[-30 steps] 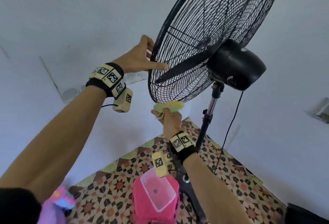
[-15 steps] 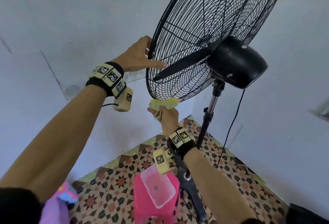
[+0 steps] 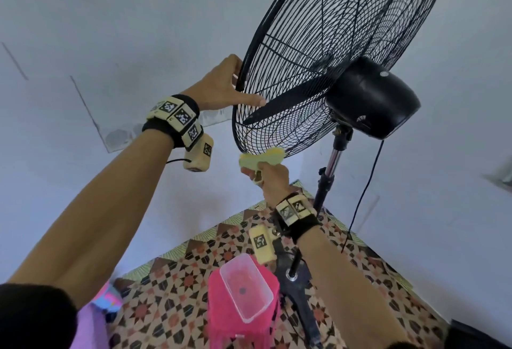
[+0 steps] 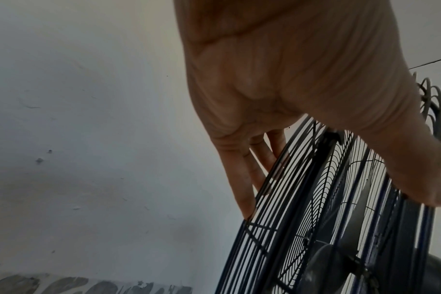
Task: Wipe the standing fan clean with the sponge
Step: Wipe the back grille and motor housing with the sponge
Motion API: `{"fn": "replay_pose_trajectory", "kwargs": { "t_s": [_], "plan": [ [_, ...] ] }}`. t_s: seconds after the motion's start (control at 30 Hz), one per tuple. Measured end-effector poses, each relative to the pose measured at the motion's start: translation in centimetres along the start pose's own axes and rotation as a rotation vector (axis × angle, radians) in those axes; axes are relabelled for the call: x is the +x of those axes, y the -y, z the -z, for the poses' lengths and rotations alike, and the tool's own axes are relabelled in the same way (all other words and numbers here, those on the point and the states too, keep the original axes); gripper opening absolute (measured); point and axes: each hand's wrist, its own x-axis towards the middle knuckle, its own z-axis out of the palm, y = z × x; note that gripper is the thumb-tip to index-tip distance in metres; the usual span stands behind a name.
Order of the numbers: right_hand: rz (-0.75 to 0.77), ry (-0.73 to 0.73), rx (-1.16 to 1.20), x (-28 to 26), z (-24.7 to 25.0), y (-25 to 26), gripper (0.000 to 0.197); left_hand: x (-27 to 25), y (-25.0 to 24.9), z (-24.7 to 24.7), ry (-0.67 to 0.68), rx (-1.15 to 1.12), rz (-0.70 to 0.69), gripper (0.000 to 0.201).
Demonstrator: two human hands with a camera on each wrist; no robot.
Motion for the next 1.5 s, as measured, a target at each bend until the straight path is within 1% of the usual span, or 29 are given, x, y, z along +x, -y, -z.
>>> {"fn": "replay_pose_trajectory", "kwargs": {
  "t_s": [0.07, 0.1, 0.17, 0.2, 0.23, 0.33, 0.37, 0.4, 0.47, 0.57, 0.6, 0.67, 0.73, 0.8, 0.87, 0.93, 1.0, 1.03, 1.1, 1.17, 1.2, 1.23, 1.3, 1.37, 1.43, 1.5],
  "plan": [
    [-0.016, 0.097, 0.048, -0.3, 0.1, 1.9, 0.014, 0.3, 0.1, 0.2, -0.002, -0.005, 0.006, 0.087],
    [-0.009, 0.15, 0.068, -0.6, 0.5, 2.5, 0.017, 0.4, 0.2, 0.3, -0.002, -0.006, 0.007, 0.089],
    [0.04, 0.21, -0.035, -1.1, 2.0, 2.6, 0.023, 0.6, 0.4, 0.0, -0.008, -0.003, 0.01, 0.091],
    [0.051, 0.2, -0.106, -0.8, 2.9, 2.2, 0.024, 0.5, 0.5, -0.4, -0.019, -0.001, 0.011, 0.089],
    [0.045, 0.157, -0.168, -0.3, 3.7, 1.7, 0.027, 0.4, 0.6, -1.0, -0.04, -0.001, 0.009, 0.087],
    [0.043, -0.009, -0.275, 1.4, 4.2, 0.9, 0.028, -0.2, 0.9, -2.8, -0.177, -0.029, -0.003, 0.095],
    [0.067, -0.032, -0.298, 1.7, 3.8, 1.0, 0.026, -0.4, 1.0, -3.3, -0.217, -0.038, -0.005, 0.096],
    [0.096, -0.029, -0.316, 2.0, 3.3, 1.4, 0.023, -0.3, 1.1, -3.6, -0.246, -0.043, -0.007, 0.096],
    [0.144, 0.019, -0.323, 2.0, 2.4, 3.0, 0.021, 0.0, 1.2, -3.7, -0.26, -0.056, -0.011, 0.094],
    [0.191, 0.157, -0.214, 1.5, 2.1, 5.3, 0.017, 0.7, 1.3, -3.4, -0.267, -0.087, -0.014, 0.09],
    [0.189, 0.177, -0.195, 1.5, 2.5, 5.5, 0.014, 1.0, 1.4, -3.4, -0.265, -0.093, -0.015, 0.087],
    [0.166, 0.143, -0.258, 2.0, 3.7, 4.7, 0.014, 1.2, 1.5, -3.6, -0.261, -0.089, -0.026, 0.083],
    [0.132, 0.054, -0.372, 2.9, 4.4, 3.3, 0.022, 1.2, 1.6, -3.8, -0.259, -0.087, -0.033, 0.082],
    [0.114, -0.007, -0.409, 3.4, 4.1, 2.8, 0.028, 1.1, 1.7, -3.9, -0.264, -0.098, -0.031, 0.084],
    [0.13, 0.056, -0.333, 3.4, 3.3, 3.6, 0.027, 0.9, 1.8, -3.8, -0.28, -0.102, -0.019, 0.086],
    [0.148, 0.163, -0.216, 3.3, 2.9, 5.0, 0.017, 0.8, 1.8, -3.7, -0.282, -0.094, 0.0, 0.087],
    [0.128, 0.23, -0.131, 3.0, 3.7, 5.7, 0.009, 0.8, 1.5, -3.8, -0.284, -0.085, 0.023, 0.085],
    [0.11, 0.23, -0.141, 3.2, 4.4, 5.4, 0.007, 0.8, 1.4, -4.0, -0.295, -0.088, 0.034, 0.084],
    [0.086, 0.159, -0.261, 3.7, 5.7, 3.7, 0.008, 0.6, 1.2, -4.8, -0.341, -0.112, 0.046, 0.084],
    [0.106, 0.073, -0.348, 4.3, 6.4, 2.5, 0.013, 0.0, 1.1, -6.1, -0.415, -0.168, 0.06, 0.086],
    [0.124, 0.059, -0.343, 4.5, 6.2, 2.7, 0.014, -0.3, 1.1, -6.8, -0.459, -0.199, 0.069, 0.088],
    [0.141, 0.076, -0.323, 4.6, 5.9, 3.2, 0.015, -0.6, 1.2, -7.4, -0.499, -0.221, 0.083, 0.089],
    [0.189, 0.171, -0.29, 4.7, 5.1, 4.9, 0.014, -0.9, 1.2, -8.5, -0.561, -0.218, 0.107, 0.09],
    [0.249, 0.26, -0.271, 4.5, 4.7, 6.4, 0.011, -0.8, 0.9, -8.7, -0.589, -0.207, 0.112, 0.09],
    [0.227, 0.317, -0.262, 4.6, 5.7, 6.8, 0.003, -0.7, 0.6, -9.0, -0.599, -0.191, 0.125, 0.088],
    [0.166, 0.3, -0.311, 5.4, 7.2, 5.7, 0.001, -0.8, 0.8, -9.0, -0.585, -0.195, 0.139, 0.089]
  ]
}}
